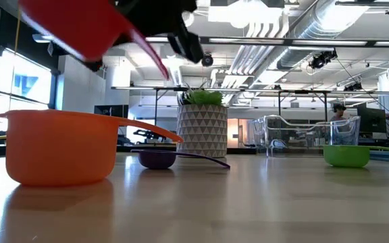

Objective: Nest measuring cups in basket
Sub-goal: Stack the red measuring cup on top of the orange measuring cup

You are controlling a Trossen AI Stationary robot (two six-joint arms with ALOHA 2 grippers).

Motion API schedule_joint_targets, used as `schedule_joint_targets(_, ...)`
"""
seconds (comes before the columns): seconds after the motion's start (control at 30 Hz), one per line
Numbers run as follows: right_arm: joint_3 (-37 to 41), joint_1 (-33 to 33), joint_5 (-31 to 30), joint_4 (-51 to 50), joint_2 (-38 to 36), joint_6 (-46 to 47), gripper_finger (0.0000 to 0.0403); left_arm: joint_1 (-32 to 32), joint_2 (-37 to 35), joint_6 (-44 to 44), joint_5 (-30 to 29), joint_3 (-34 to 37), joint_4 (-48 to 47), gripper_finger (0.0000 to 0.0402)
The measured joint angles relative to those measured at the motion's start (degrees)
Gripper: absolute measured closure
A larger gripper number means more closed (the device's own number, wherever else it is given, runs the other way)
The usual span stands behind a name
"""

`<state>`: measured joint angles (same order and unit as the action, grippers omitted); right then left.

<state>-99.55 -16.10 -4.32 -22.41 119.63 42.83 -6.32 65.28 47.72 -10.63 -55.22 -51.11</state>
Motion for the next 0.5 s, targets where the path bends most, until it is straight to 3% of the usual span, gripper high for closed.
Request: schedule_joint_targets(0.5, 0.1, 0.4, 1.4, -1.6, 4.3, -3.1, 0.0401, 0.0, 0.0, 0.1, 0.0, 0.0, -2.6, 0.0328)
